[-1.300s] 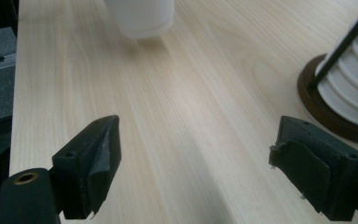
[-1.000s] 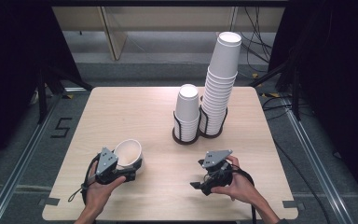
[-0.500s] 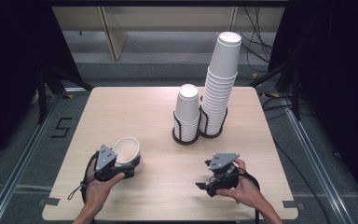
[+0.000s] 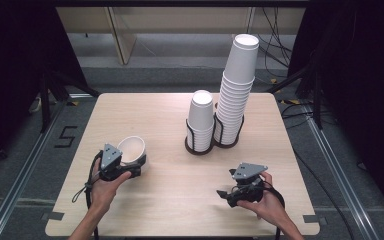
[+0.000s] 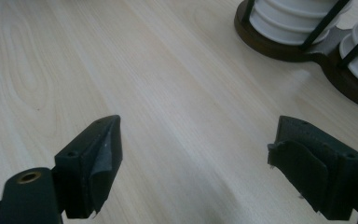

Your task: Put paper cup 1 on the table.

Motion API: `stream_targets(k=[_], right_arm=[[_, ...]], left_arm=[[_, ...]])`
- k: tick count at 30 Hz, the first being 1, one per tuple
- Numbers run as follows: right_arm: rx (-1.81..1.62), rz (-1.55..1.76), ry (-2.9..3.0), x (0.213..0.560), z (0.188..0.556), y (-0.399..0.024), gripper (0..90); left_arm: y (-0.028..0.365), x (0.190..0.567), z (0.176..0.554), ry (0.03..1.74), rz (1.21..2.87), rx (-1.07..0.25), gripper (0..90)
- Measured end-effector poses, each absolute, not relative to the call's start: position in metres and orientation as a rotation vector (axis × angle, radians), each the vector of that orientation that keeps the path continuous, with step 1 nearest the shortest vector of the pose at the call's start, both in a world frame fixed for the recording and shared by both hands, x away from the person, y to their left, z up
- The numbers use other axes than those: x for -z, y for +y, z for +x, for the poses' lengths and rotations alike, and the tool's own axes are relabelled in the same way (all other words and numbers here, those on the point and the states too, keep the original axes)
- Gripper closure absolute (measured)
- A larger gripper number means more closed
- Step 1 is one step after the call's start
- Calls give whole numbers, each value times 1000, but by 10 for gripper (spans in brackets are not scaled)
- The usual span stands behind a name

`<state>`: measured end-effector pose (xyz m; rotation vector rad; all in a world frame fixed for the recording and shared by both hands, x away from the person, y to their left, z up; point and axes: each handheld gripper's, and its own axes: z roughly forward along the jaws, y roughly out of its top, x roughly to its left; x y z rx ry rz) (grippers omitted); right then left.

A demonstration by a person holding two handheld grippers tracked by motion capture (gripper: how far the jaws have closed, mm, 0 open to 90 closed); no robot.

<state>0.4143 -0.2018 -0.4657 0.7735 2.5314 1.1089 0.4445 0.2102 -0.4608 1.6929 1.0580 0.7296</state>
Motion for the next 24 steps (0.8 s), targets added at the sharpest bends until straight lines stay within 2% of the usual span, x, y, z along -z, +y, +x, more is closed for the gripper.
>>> stream_targets(k=[24], right_arm=[[-1094,789,2528,471,410,-204,174]], left_arm=[[205,457,490,1109,1676,-747,122]])
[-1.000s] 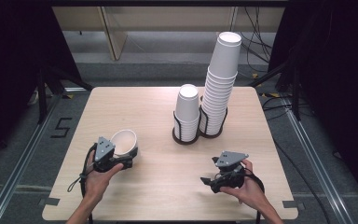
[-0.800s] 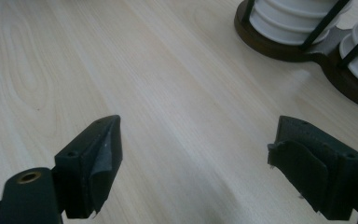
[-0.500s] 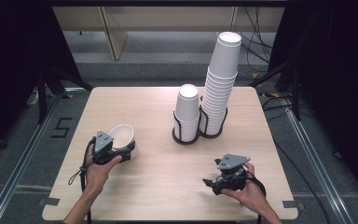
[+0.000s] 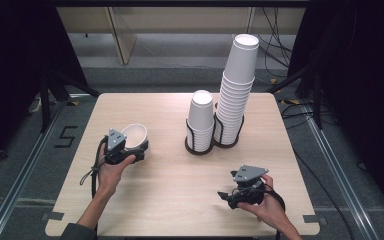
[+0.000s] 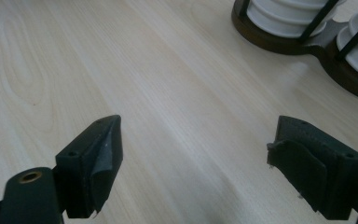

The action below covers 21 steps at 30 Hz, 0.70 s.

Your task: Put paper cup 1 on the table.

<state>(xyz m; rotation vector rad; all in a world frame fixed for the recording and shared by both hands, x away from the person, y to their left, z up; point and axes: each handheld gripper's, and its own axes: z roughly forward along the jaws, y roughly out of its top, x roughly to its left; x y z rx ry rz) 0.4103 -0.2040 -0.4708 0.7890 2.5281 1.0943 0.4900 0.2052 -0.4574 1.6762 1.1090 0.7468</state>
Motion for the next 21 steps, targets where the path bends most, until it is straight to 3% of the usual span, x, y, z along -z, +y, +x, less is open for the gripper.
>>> stream_targets(k=[21], right_arm=[[-1069,790,2522,472,412,-204,183]], left_arm=[[213,460,551,1187,1684,-806,121]])
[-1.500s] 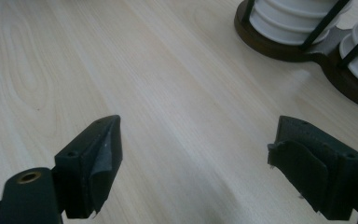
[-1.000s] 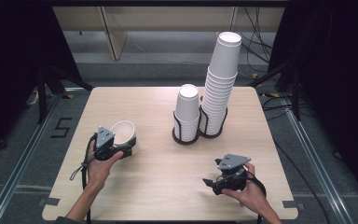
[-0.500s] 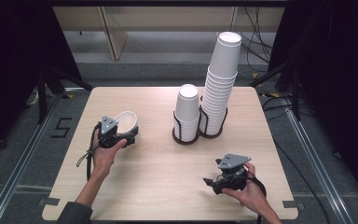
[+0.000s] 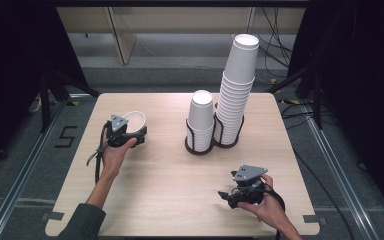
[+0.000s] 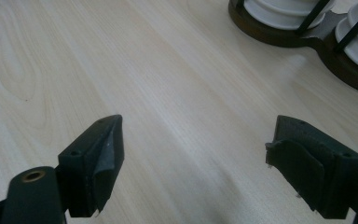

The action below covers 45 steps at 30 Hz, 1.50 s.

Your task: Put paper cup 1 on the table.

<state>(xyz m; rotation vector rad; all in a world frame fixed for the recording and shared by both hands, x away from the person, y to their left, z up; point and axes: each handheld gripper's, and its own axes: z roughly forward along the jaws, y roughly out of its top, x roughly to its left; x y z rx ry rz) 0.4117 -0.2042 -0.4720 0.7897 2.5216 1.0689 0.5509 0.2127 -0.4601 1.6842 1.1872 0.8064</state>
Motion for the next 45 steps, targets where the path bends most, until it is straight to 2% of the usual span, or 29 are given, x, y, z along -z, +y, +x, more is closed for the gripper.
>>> stream_targets(k=[14,22,28,45], right_arm=[[-1062,798,2532,473,410,-202,182],[-1066,771,2537,474,411,-203,182],[-1066,742,2533,474,411,-203,182],[-1050,786,2553,475,409,-202,179]], left_arm=[[213,469,580,1233,1709,-863,116],[208,476,588,1252,1735,-832,103],[206,480,587,1223,1743,-861,90],[210,493,570,1254,1817,-783,141]])
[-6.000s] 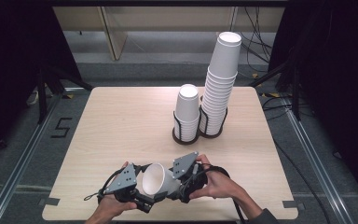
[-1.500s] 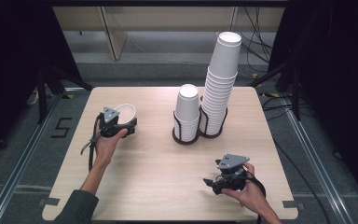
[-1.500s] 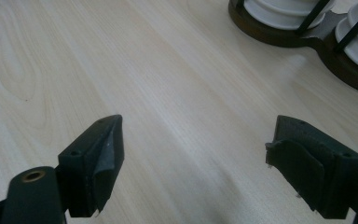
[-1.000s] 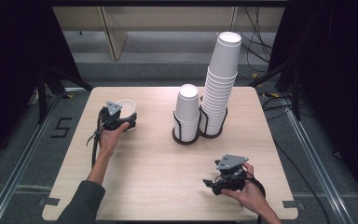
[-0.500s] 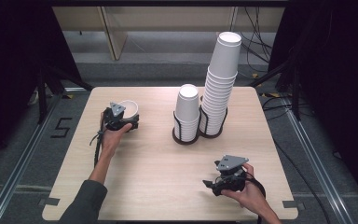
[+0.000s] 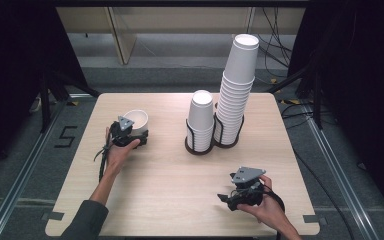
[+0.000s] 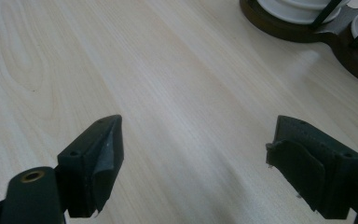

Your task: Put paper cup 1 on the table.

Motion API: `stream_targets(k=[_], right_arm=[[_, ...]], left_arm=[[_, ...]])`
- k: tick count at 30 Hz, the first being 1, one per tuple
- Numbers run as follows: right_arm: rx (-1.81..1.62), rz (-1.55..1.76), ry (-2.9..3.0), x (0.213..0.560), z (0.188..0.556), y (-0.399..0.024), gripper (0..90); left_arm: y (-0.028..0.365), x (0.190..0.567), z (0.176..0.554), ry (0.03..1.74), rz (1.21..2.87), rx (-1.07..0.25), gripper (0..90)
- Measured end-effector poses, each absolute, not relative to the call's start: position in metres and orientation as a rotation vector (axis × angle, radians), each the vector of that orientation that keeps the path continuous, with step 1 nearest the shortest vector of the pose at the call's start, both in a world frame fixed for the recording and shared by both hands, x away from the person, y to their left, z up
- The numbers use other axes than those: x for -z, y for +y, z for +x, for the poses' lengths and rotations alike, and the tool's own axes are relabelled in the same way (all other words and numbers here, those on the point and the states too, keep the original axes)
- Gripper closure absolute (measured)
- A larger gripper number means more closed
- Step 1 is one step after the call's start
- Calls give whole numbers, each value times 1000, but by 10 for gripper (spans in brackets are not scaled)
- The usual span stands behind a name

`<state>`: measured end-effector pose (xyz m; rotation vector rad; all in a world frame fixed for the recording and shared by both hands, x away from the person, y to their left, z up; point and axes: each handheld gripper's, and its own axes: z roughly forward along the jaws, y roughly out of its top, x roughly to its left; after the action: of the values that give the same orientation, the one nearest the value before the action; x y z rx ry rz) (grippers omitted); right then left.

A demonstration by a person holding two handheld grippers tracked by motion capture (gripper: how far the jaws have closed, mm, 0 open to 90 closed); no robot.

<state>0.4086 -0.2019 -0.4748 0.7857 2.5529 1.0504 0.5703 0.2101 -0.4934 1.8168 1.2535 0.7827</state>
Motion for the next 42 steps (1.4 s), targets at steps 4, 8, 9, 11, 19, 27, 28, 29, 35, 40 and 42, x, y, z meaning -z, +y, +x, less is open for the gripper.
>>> stream_targets(k=[4,8,9,11,19,27,28,29,35,40,42], right_arm=[[-1057,767,2557,474,409,-202,179],[-1069,781,2540,474,409,-202,178],[-1069,781,2540,474,409,-202,178],[-1059,788,2542,473,408,-203,178],[-1067,768,2535,472,410,-204,178],[-1069,779,2524,472,410,-205,178],[-1069,811,2534,471,409,-205,178],[-1079,783,2538,472,410,-205,179],[-1083,792,2516,471,411,-207,178],[-1077,827,2521,471,408,-206,178],[-1079,801,2522,471,410,-207,178]], left_arm=[[211,499,567,1268,1851,-756,142],[211,499,560,1280,1843,-742,142],[211,498,558,1289,1847,-735,142],[213,494,551,1299,1832,-724,143],[208,480,521,1272,1809,-698,143],[200,473,480,1208,1797,-703,143],[199,472,475,1196,1790,-689,143],[197,471,469,1191,1779,-682,143],[184,473,436,1127,1792,-640,143],[173,475,415,1092,1792,-594,143],[169,475,407,1070,1812,-602,143]])
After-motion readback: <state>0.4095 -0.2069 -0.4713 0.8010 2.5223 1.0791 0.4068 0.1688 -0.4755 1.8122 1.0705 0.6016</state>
